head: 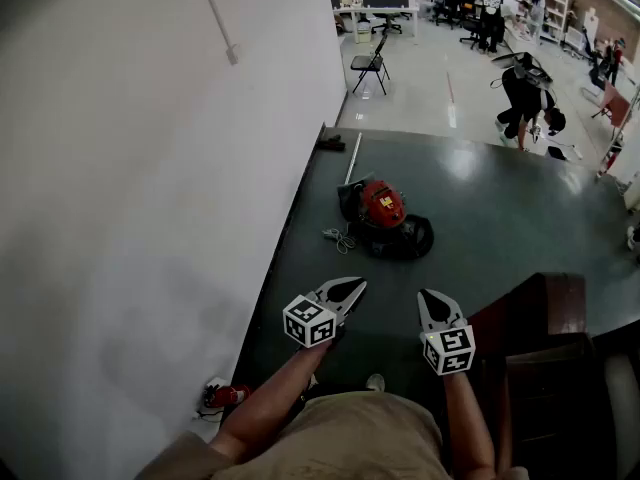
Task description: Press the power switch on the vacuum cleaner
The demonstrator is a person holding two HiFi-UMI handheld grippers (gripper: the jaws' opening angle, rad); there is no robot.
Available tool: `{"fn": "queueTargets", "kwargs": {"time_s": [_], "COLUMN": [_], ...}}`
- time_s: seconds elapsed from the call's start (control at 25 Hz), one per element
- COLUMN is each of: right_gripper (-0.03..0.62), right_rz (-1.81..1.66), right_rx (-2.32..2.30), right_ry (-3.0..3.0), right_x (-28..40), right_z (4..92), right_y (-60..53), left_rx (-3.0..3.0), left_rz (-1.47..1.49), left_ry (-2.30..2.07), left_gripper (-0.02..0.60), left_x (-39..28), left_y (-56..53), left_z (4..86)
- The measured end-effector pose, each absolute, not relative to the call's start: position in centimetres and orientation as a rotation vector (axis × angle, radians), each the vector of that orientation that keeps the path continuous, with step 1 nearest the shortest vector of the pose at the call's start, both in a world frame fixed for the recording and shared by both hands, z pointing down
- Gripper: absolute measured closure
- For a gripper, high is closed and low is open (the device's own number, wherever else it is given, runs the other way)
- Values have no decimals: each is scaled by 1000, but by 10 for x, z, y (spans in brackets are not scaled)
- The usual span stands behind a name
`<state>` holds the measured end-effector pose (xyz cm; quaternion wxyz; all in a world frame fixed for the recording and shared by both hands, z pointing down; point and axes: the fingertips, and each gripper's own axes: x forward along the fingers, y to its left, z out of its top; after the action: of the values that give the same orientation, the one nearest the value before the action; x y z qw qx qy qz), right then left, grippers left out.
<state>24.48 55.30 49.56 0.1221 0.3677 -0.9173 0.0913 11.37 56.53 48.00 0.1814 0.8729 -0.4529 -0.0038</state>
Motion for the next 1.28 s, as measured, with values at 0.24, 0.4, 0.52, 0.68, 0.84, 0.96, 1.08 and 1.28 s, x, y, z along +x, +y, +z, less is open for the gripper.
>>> {"fn": "queueTargets", "kwargs": {"time_s": [0.24, 0.4, 0.52, 0.68, 0.84, 0.96, 1.08, 1.28], "right_gripper": [586, 586, 585, 583, 583, 583, 583, 583], "right_rz": [299, 339, 495, 549, 563, 527, 495, 527], "right_rx": [1097, 1104, 1065, 1015, 995, 1010, 1022, 1062], "right_ry": [-2683, -2694, -2766, -2791, -2767, -2725, -2698, -2640], "right_x": [253, 257, 254, 248, 245, 242, 238, 225], "right_z": [495, 496, 495, 495, 509, 520, 521, 534], "right_y": [549, 545, 546, 546, 536, 518, 503, 470], "left_rx": [2463, 2463, 2462, 2456, 2449, 2436, 2387, 2379], "left_rz": [8, 30, 72, 107, 137, 166, 166, 185], "left_ry": [-1275, -1271, -1257, -1248, -1225, -1227, -1255, -1230], "left_gripper": [577, 577, 577, 577, 577, 577, 577, 577], "left_x": [116, 118, 119, 120, 118, 106, 86, 54], "left_y": [563, 560, 558, 552, 546, 533, 512, 462], "left_z": [483, 483, 490, 498, 507, 517, 525, 531]}}
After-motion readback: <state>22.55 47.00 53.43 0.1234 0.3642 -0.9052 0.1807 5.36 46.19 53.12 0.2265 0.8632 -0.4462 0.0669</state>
